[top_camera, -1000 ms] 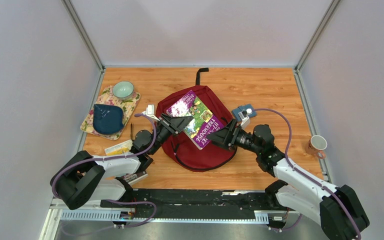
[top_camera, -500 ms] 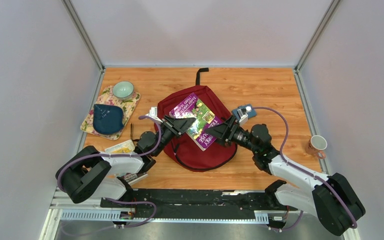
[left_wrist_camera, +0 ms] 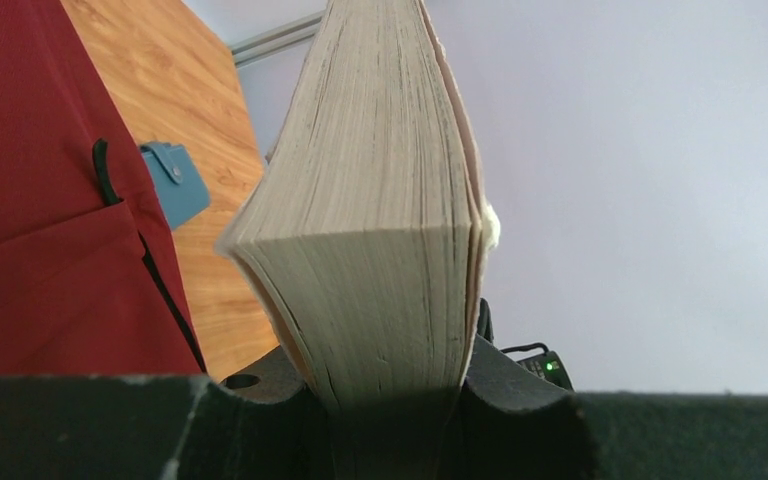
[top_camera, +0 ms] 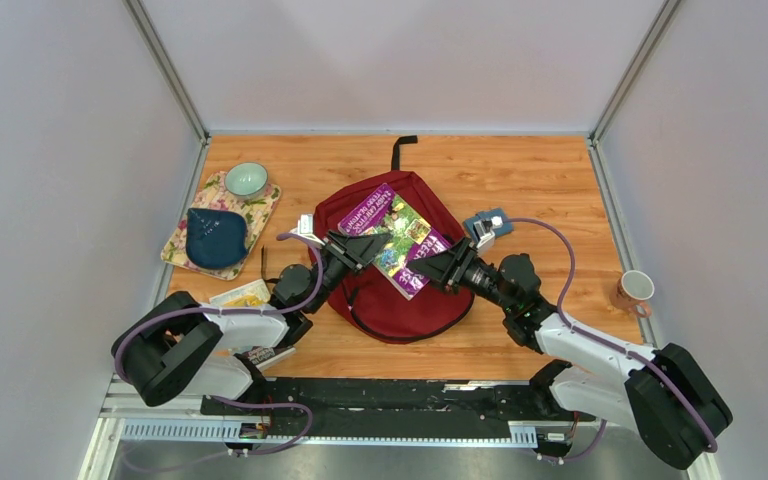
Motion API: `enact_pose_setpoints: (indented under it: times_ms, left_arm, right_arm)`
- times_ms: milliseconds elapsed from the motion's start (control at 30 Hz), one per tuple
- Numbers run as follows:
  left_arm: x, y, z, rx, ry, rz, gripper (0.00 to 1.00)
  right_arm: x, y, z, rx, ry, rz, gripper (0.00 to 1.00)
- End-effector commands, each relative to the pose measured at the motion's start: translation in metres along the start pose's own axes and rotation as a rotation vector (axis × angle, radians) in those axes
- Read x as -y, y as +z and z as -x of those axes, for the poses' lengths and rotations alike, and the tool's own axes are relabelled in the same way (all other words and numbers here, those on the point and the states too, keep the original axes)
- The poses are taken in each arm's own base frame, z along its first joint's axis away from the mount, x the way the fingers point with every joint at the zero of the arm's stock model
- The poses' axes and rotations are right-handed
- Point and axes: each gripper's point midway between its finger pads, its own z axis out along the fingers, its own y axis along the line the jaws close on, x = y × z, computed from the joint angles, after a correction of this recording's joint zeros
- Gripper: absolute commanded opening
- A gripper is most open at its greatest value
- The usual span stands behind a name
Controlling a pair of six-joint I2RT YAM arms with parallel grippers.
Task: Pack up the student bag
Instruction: Pick up the book from the student bag, then place the book in the student bag.
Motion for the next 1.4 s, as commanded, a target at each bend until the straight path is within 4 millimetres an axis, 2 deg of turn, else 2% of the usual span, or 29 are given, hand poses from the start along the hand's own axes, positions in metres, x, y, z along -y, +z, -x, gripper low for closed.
enact_pose_setpoints:
  times_ms: [0, 33, 133, 167, 233, 267, 333, 367, 400, 467, 500, 567, 600, 667, 700, 733, 867, 900, 1000, 1033, 1067, 1100, 1133, 1167, 1200, 1233, 1267, 1333, 1367]
  left_arm:
    - [0.085, -0.004, 0.018, 0.059, -0.048, -0.327, 0.0]
    - [0.084, -0.004, 0.017, 0.052, -0.058, -0.324, 0.0]
    - [0.082, -0.003, 0.007, 0.005, -0.064, -0.322, 0.0]
    - [0.081, -0.003, 0.004, -0.013, -0.066, -0.319, 0.11]
    - [0.078, -0.003, -0.004, -0.055, -0.053, -0.314, 0.18]
    - [0.079, -0.004, -0.008, -0.08, -0.04, -0.32, 0.3]
    - [0.073, -0.004, -0.014, -0.11, -0.008, -0.291, 0.44]
    - [0.072, -0.005, -0.018, -0.136, 0.013, -0.287, 0.56]
    - [0.059, -0.003, -0.024, -0.17, 0.035, -0.231, 0.6]
    - [0.054, -0.004, -0.031, -0.225, 0.116, -0.204, 0.69]
    - [0.034, 0.0, -0.038, -0.274, 0.185, -0.113, 0.71]
    - [0.038, 0.006, -0.037, -0.306, 0.273, -0.068, 0.73]
    - [0.006, 0.001, -0.043, -0.37, 0.358, 0.066, 0.73]
    - [0.01, 0.007, -0.034, -0.378, 0.453, 0.116, 0.74]
    - [-0.01, -0.003, -0.034, -0.429, 0.525, 0.204, 0.74]
    - [-0.012, -0.004, -0.032, -0.438, 0.557, 0.229, 0.74]
    - [-0.028, -0.015, -0.024, -0.449, 0.646, 0.331, 0.75]
    - [-0.034, -0.019, -0.025, -0.462, 0.656, 0.35, 0.75]
    - [-0.046, -0.027, -0.029, -0.502, 0.69, 0.388, 0.75]
    - [-0.051, -0.029, -0.037, -0.536, 0.713, 0.4, 0.75]
    - [-0.044, -0.022, -0.036, -0.531, 0.752, 0.4, 0.75]
    - [-0.052, -0.032, -0.049, -0.606, 0.845, 0.436, 0.75]
    - [-0.064, -0.031, -0.047, -0.608, 0.935, 0.506, 0.75]
    - [-0.05, -0.018, -0.051, -0.609, 0.993, 0.491, 0.75]
    - [-0.052, -0.025, -0.064, -0.689, 1.075, 0.493, 0.76]
    - [-0.065, -0.024, -0.075, -0.74, 1.113, 0.521, 0.76]
    - [-0.055, -0.014, -0.083, -0.757, 1.127, 0.491, 0.76]
    - [-0.063, -0.016, -0.11, -0.864, 1.161, 0.443, 0.77]
    - [-0.059, -0.012, -0.118, -0.876, 1.164, 0.416, 0.77]
  right_arm:
    - [-0.033, 0.002, 0.008, 0.043, -0.054, 0.116, 0.36]
    - [-0.033, 0.001, 0.008, 0.043, -0.055, 0.116, 0.24]
    - [-0.038, 0.001, 0.008, 0.04, -0.082, 0.13, 0.0]
    - [-0.042, -0.001, 0.009, 0.047, -0.094, 0.14, 0.0]
    - [-0.039, -0.003, 0.01, 0.056, -0.116, 0.12, 0.0]
    - [-0.044, -0.007, 0.012, 0.069, -0.133, 0.128, 0.0]
    - [-0.037, -0.011, 0.015, 0.092, -0.162, 0.075, 0.0]
    - [-0.036, -0.013, 0.017, 0.103, -0.174, 0.06, 0.0]
    - [-0.032, -0.019, 0.02, 0.129, -0.181, 0.018, 0.0]
    - [-0.03, -0.025, 0.027, 0.162, -0.229, -0.029, 0.0]
    - [-0.027, -0.032, 0.031, 0.193, -0.236, -0.07, 0.0]
    - [-0.024, -0.04, 0.038, 0.233, -0.268, -0.104, 0.0]
    - [-0.013, -0.046, 0.042, 0.258, -0.27, -0.163, 0.0]
    - [-0.015, -0.058, 0.049, 0.307, -0.287, -0.183, 0.0]
    - [-0.007, -0.063, 0.051, 0.318, -0.286, -0.222, 0.0]
    - [-0.012, -0.072, 0.058, 0.372, -0.29, -0.222, 0.0]
    - [0.001, -0.104, 0.074, 0.48, -0.31, -0.363, 0.0]
    - [-0.006, -0.114, 0.087, 0.551, -0.322, -0.387, 0.0]
    - [-0.014, -0.141, 0.101, 0.655, -0.362, -0.44, 0.0]
    - [-0.017, -0.146, 0.103, 0.674, -0.368, -0.443, 0.0]
    - [-0.016, -0.152, 0.104, 0.684, -0.372, -0.464, 0.0]
    - [-0.019, -0.16, 0.108, 0.716, -0.378, -0.469, 0.0]
    - [-0.024, -0.166, 0.111, 0.737, -0.381, -0.471, 0.0]
    - [-0.02, -0.171, 0.111, 0.741, -0.384, -0.502, 0.0]
    - [-0.022, -0.179, 0.115, 0.772, -0.396, -0.522, 0.0]
    - [-0.025, -0.184, 0.117, 0.788, -0.404, -0.531, 0.0]
    - [-0.022, -0.189, 0.118, 0.793, -0.413, -0.564, 0.0]
    - [-0.021, -0.198, 0.123, 0.82, -0.43, -0.605, 0.0]
    - [-0.023, -0.2, 0.123, 0.821, -0.436, -0.613, 0.0]
